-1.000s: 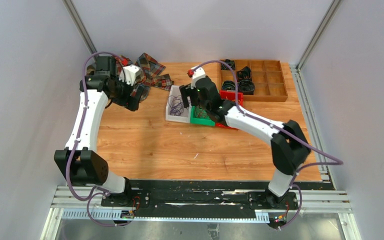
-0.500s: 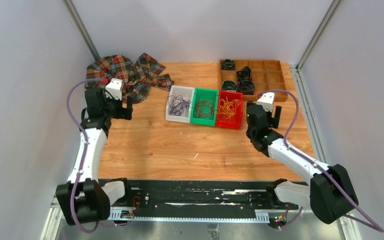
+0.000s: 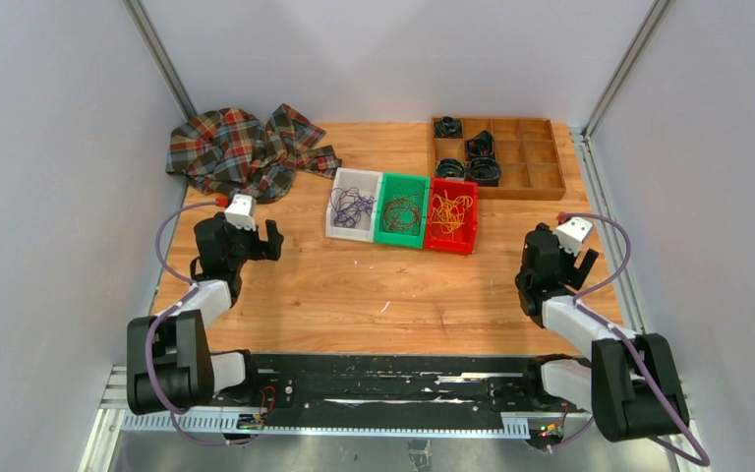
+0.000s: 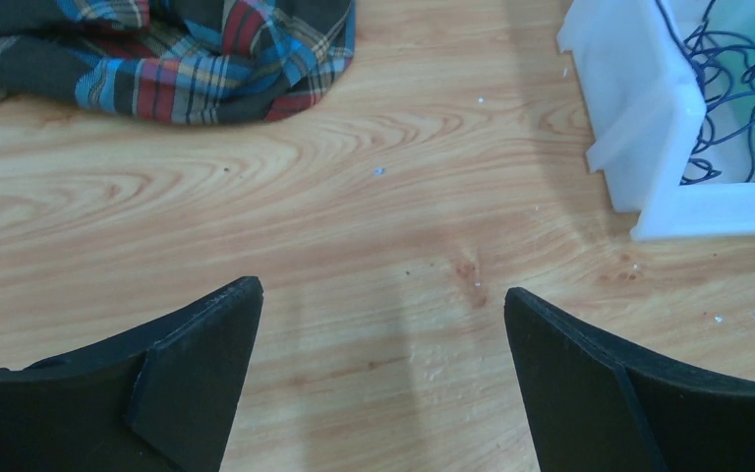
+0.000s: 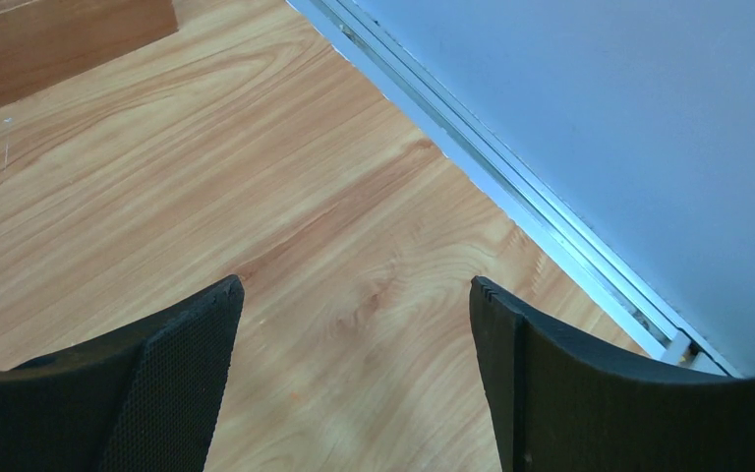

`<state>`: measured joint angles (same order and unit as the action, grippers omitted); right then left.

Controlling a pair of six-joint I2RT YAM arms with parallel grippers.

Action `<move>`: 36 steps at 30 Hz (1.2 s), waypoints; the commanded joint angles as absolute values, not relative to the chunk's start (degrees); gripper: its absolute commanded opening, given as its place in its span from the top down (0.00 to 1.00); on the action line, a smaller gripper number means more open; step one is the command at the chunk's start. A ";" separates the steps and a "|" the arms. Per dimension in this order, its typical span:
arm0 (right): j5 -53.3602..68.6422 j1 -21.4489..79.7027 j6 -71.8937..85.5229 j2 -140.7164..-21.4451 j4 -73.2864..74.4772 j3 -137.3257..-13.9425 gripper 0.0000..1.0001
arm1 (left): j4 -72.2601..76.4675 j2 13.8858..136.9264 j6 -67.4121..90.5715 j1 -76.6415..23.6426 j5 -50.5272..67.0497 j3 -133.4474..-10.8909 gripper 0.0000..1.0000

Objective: Untangle the cables

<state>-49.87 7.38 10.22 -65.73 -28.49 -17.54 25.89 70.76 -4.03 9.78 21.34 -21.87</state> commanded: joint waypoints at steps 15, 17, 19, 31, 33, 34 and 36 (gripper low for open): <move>-21.86 7.58 -8.18 -84.64 -74.92 -7.91 0.14 | 84.89 81.48 -3.16 1.58 12.66 -1.36 0.02; -25.00 9.01 -7.87 -82.74 -69.15 -9.30 0.13 | 74.65 78.50 -3.69 1.41 12.54 -4.82 0.02; -24.10 7.51 -5.33 -80.74 -59.68 -12.22 0.12 | 58.62 76.66 -5.20 1.25 12.04 -11.14 0.02; -22.78 6.24 -4.75 -80.73 -60.22 -12.09 0.12 | 64.03 78.40 -3.62 1.10 11.33 -10.06 0.02; -22.80 6.21 -4.75 -80.73 -60.29 -12.17 0.12 | 64.47 78.60 -3.56 1.12 11.34 -9.98 0.02; -22.85 6.24 -4.75 -80.71 -60.29 -12.13 0.12 | 64.02 78.43 -3.52 1.07 11.28 -10.06 0.02; -22.82 6.24 -4.75 -80.72 -60.29 -12.19 0.12 | 64.21 78.48 -3.60 1.07 11.30 -10.02 0.02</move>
